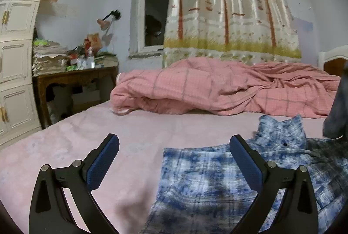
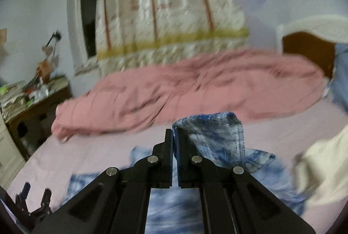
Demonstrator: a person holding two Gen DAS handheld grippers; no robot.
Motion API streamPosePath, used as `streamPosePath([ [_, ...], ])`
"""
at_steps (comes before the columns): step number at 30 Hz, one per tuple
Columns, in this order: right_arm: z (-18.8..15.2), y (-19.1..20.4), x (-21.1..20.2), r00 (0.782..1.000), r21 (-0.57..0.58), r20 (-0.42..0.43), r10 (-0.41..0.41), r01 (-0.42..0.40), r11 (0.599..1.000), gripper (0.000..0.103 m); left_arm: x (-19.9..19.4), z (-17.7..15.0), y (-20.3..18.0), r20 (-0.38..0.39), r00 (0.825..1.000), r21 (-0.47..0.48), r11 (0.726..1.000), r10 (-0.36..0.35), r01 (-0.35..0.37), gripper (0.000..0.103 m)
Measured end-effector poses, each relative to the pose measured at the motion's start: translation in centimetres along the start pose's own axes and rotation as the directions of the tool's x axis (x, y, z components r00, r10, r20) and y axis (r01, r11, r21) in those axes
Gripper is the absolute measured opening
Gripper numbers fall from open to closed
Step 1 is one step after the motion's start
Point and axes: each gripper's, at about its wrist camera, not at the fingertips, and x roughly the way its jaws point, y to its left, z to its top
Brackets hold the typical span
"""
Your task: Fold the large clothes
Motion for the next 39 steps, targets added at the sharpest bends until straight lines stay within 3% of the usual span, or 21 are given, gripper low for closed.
streamPosePath([
  [4, -6.0, 4.5, 4.9, 0.986, -0.004, -0.148, 0.073, -0.075, 0.997, 0.003, 0.0, 0.4, 1.4, -0.013, 1.0, -0.077, 0.997, -0.002, 0.001, 0.101],
  [8, -9.7, 6.7, 6.3, 0.976, -0.105, -0.211, 0.049, -0.072, 0.992, 0.003, 0.0, 0.7, 2.7, -0.034, 0.998, -0.155, 0.987, -0.045, 0.04, 0.101],
  [11, -11.5, 6.9, 6.8, 0.953, -0.081, -0.278, 0.123, -0.151, 0.985, 0.005, -0.2, 0.8, 2.7, -0.028, 0.999, -0.151, 0.988, -0.028, 0.024, 0.101],
  [14, -12.5, 6.6, 6.8, 0.927, -0.111, -0.345, 0.147, -0.195, 0.974, 0.023, 0.1, 0.7, 2.6, -0.044, 0.999, -0.15, 0.989, -0.021, 0.014, 0.101],
  [15, -12.8, 6.6, 6.4, 0.923, -0.145, -0.359, 0.14, -0.203, 0.968, 0.035, 0.2, 0.6, 2.6, -0.051, 0.999, -0.153, 0.988, -0.013, 0.005, 0.101],
  [16, -13.1, 6.2, 5.7, 0.918, -0.168, -0.367, 0.147, -0.221, 0.961, 0.05, 0.2, 0.6, 2.6, -0.051, 0.999, -0.158, 0.987, -0.014, 0.006, 0.101],
  [18, -13.0, 4.8, 3.9, 0.916, -0.164, -0.358, 0.181, -0.253, 0.953, 0.064, 0.1, 0.7, 2.7, -0.047, 0.999, -0.162, 0.987, -0.021, 0.014, 0.101],
  [22, -10.7, 0.8, 1.3, 0.919, -0.1, -0.322, 0.228, -0.272, 0.957, 0.064, -0.3, 0.7, 1.9, -0.034, 0.998, -0.136, 0.99, -0.05, 0.045, 0.101],
  [25, -8.4, -2.6, -0.2, 0.939, -0.084, -0.255, 0.229, -0.257, 0.963, 0.069, -0.4, 0.4, 0.1, -0.028, 0.998, -0.056, 0.997, -0.05, 0.048, 0.101],
  [27, -7.7, -5.2, -0.5, 0.934, -0.045, -0.254, 0.25, -0.27, 0.962, 0.071, -0.6, 0.1, -1.1, -0.027, 0.998, -0.008, 0.998, -0.056, 0.056, 0.101],
  [30, -7.2, -8.9, -1.2, 0.961, 0.046, -0.167, 0.221, -0.216, 0.975, 0.071, -1.2, -0.1, -2.5, -0.038, 0.991, 0.013, 0.992, -0.126, 0.127, 0.101],
  [33, -6.7, -12.0, -0.9, 0.986, 0.04, -0.166, 0.034, -0.028, 0.999, 0.071, -2.5, 0.1, -4.9, -0.041, 0.977, 0.085, 0.973, -0.211, 0.214, 0.101],
  [35, -6.1, -14.3, -1.2, 0.985, 0.011, -0.13, -0.115, 0.118, 0.993, 0.071, -3.5, 0.2, -7.3, -0.047, 0.972, 0.144, 0.962, -0.229, 0.233, 0.101],
  [38, -5.5, -18.0, -1.4, 0.973, 0.045, -0.166, -0.159, 0.168, 0.985, 0.066, -4.0, -0.1, -11.4, -0.107, 0.965, 0.169, 0.952, -0.238, 0.254, 0.101],
  [39, -5.4, -18.7, -1.4, 0.975, 0.058, -0.172, -0.144, 0.156, 0.986, 0.053, -3.9, 0.0, -12.7, -0.134, 0.955, 0.175, 0.942, -0.266, 0.287, 0.101],
])
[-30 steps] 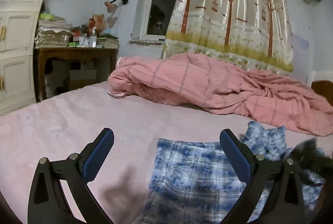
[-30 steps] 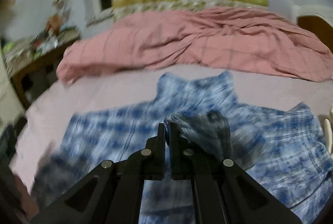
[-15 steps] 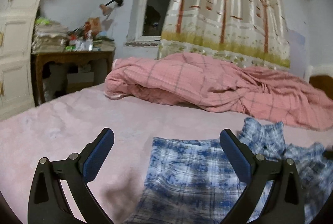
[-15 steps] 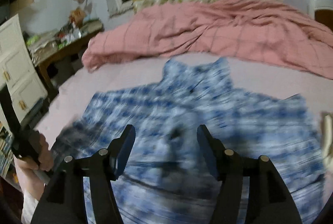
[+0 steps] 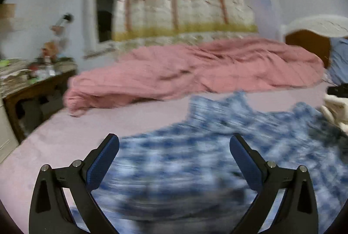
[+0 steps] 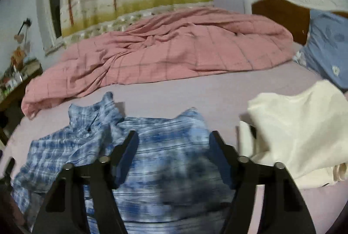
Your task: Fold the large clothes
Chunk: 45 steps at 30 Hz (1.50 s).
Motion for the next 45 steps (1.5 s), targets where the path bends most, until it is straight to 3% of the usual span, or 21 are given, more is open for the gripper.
streamPosePath([
  [1, 0.1, -1.0, 0.4, 0.999, 0.016, -0.018, 0.038, -0.038, 0.999, 0.04, 0.5, 0.4, -1.4, -0.028, 0.999, 0.014, 0.999, -0.038, 0.038, 0.101],
  [3, 0.0, -2.4, 1.2, 0.988, 0.056, -0.037, 0.15, -0.148, 0.987, 0.034, 1.4, 1.1, -4.1, -0.087, 0.99, 0.035, 0.993, -0.109, 0.113, 0.101],
  [6, -0.6, -2.7, 3.2, 0.969, 0.085, -0.146, 0.197, -0.186, 0.979, 0.031, 3.5, 1.8, -8.2, -0.238, 0.936, 0.009, 0.963, -0.258, 0.268, 0.101],
  [7, -1.0, -2.4, 4.1, 0.962, 0.077, -0.193, 0.193, -0.182, 0.98, 0.031, 4.2, 1.8, -9.3, -0.27, 0.923, -0.011, 0.96, -0.274, 0.281, 0.101],
  [9, -1.7, -1.8, 5.4, 0.955, 0.05, -0.243, 0.167, -0.16, 0.986, 0.031, 5.7, 1.8, -10.7, -0.307, 0.904, -0.063, 0.954, -0.297, 0.292, 0.101],
  [13, -3.0, -1.6, 7.1, 0.953, 0.003, -0.287, 0.101, -0.104, 0.995, 0.031, 9.0, 1.6, -12.1, -0.383, 0.887, -0.111, 0.966, -0.258, 0.234, 0.101],
  [18, -4.3, -2.9, 9.3, 0.922, -0.001, -0.388, 0.012, -0.013, 1.0, 0.031, 11.8, 0.8, -12.0, -0.442, 0.888, -0.054, 0.992, -0.122, 0.11, 0.096],
  [19, -4.3, -2.9, 9.0, 0.924, -0.002, -0.382, 0.008, -0.01, 1.0, 0.031, 12.1, 0.8, -11.7, -0.45, 0.886, -0.047, 0.994, -0.109, 0.099, 0.087],
  [21, -4.3, -3.1, 8.7, 0.927, -0.008, -0.376, 0.002, -0.005, 1.0, 0.031, 12.6, 1.3, -11.2, -0.441, 0.897, 0.031, 0.999, -0.023, 0.041, 0.056],
  [22, -4.4, -3.1, 8.7, 0.926, -0.012, -0.377, -0.005, 0.001, 1.0, 0.031, 12.8, 1.6, -11.0, -0.435, 0.899, 0.087, 0.996, 0.04, -0.002, 0.012],
  [23, -4.6, -3.2, 8.6, 0.927, -0.007, -0.376, -0.004, 0.002, 1.0, 0.031, 13.1, 1.9, -10.5, -0.434, 0.898, 0.125, 0.992, 0.078, -0.026, 0.001],
  [24, -4.6, -3.4, 8.7, 0.926, -0.001, -0.377, -0.004, 0.004, 1.0, 0.031, 13.1, 2.4, -9.7, -0.424, 0.903, 0.114, 0.993, 0.069, -0.022, 0.0],
  [27, -4.6, -3.4, 8.6, 0.926, -0.001, -0.377, -0.011, 0.011, 1.0, 0.031, 12.8, 3.8, -6.9, -0.377, 0.917, 0.094, 0.99, 0.133, -0.105, 0.0],
  [29, -4.6, -3.5, 8.5, 0.925, -0.002, -0.381, -0.014, 0.014, 1.0, 0.031, 12.5, 4.5, -5.2, -0.363, 0.924, 0.051, 0.993, 0.118, -0.107, 0.0],
  [32, -4.5, -3.5, 8.4, 0.927, 0.0, -0.376, -0.016, 0.017, 1.0, 0.031, 11.3, 4.7, -4.4, -0.382, 0.92, -0.045, 0.996, -0.09, 0.079, 0.001],
  [33, -4.4, -3.6, 8.3, 0.929, 0.004, -0.369, -0.019, 0.021, 1.0, 0.031, 10.4, 4.6, -4.9, -0.356, 0.927, -0.041, 0.993, -0.115, 0.107, 0.003],
  [35, -4.1, -3.9, 8.0, 0.935, 0.017, -0.353, -0.023, 0.031, 0.999, 0.031, 8.5, 4.3, -6.5, -0.315, 0.936, -0.001, 0.987, -0.154, 0.162, 0.029],
  [37, -3.7, -4.2, 7.6, 0.943, 0.032, -0.331, -0.027, 0.04, 0.999, 0.031, 7.0, 3.7, -8.3, -0.297, 0.937, 0.021, 0.98, -0.184, 0.2, 0.038],
  [39, -3.4, -4.6, 7.1, 0.951, 0.057, -0.308, -0.015, 0.034, 0.998, 0.031, 5.8, 3.1, -10.3, -0.312, 0.922, 0.038, 0.967, -0.227, 0.251, 0.044],
  [41, -3.0, -5.0, 6.6, 0.958, 0.088, -0.287, 0.018, 0.007, 0.996, 0.031, 5.8, 2.3, -12.1, -0.349, 0.902, 0.047, 0.957, -0.253, 0.286, 0.073],
  [45, -2.6, -5.1, 5.9, 0.963, 0.106, -0.261, 0.061, -0.035, 0.994, 0.031, 7.2, 1.2, -15.1, -0.415, 0.887, 0.092, 0.96, -0.203, 0.263, 0.076],
])
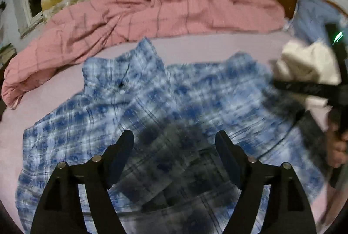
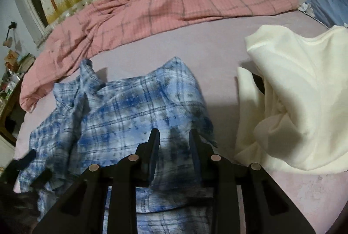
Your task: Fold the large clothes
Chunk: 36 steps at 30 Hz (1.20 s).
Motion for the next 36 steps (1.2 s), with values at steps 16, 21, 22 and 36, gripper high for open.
streamPosePath([
  [16, -0.9, 0.5, 3.0, 0.988, -0.026, -0.12, -0.102, 0.099, 0.995, 0.031, -1.3, 5.6, 12.9, -0.072, 0.967, -0.245, 0.936, 0.243, -0.254, 0.005],
  [21, -1.2, 1.1, 3.2, 0.987, -0.054, -0.125, -0.097, 0.091, 0.994, 0.031, 0.5, 4.8, 15.0, -0.141, 0.966, -0.257, 0.934, 0.216, -0.246, 0.005],
  [22, -1.3, 1.2, 3.3, 0.986, -0.062, -0.126, -0.105, 0.098, 0.993, 0.031, 1.3, 4.4, 15.2, -0.16, 0.966, -0.267, 0.933, 0.204, -0.241, 0.005],
  [36, -0.4, 1.1, -2.0, 0.997, -0.009, 0.018, 0.081, -0.081, 0.997, 0.031, 5.2, 1.3, 16.9, -0.221, 0.972, -0.288, 0.948, 0.075, -0.139, 0.079],
])
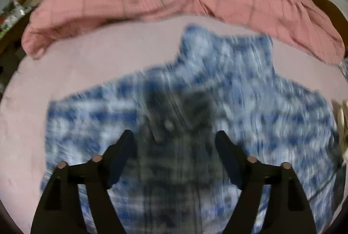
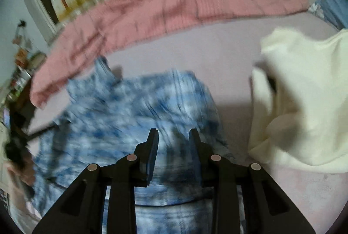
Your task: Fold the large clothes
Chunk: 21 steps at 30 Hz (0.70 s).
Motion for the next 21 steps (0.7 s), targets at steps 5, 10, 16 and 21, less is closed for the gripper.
streamPosePath([
  [5, 0.0, -0.4, -4.4, 0.992, 0.026, 0.124, 0.027, -0.031, 0.999, 0.046, 2.9, -1.2, -0.2, -0.095, 0.992, 0.003, 0.996, 0.085, -0.085, 0.08],
  [10, 0.2, -0.8, -2.7, 0.998, 0.048, 0.065, 0.009, -0.012, 0.999, 0.051, 0.6, -1.2, 0.1, -0.006, 1.0, -0.01, 1.0, 0.01, -0.01, 0.005],
  [16, -0.2, -0.8, -2.4, 0.999, 0.017, 0.052, 0.014, -0.015, 1.0, 0.051, -5.0, -1.3, 0.1, 0.094, 0.994, 0.015, 0.998, 0.059, -0.061, 0.005],
  [21, -0.8, 1.1, -0.6, 0.999, -0.064, -0.024, 0.042, -0.043, 0.997, 0.051, -5.8, -2.2, 1.2, 0.095, 0.977, 0.033, 0.98, 0.192, -0.196, 0.005],
])
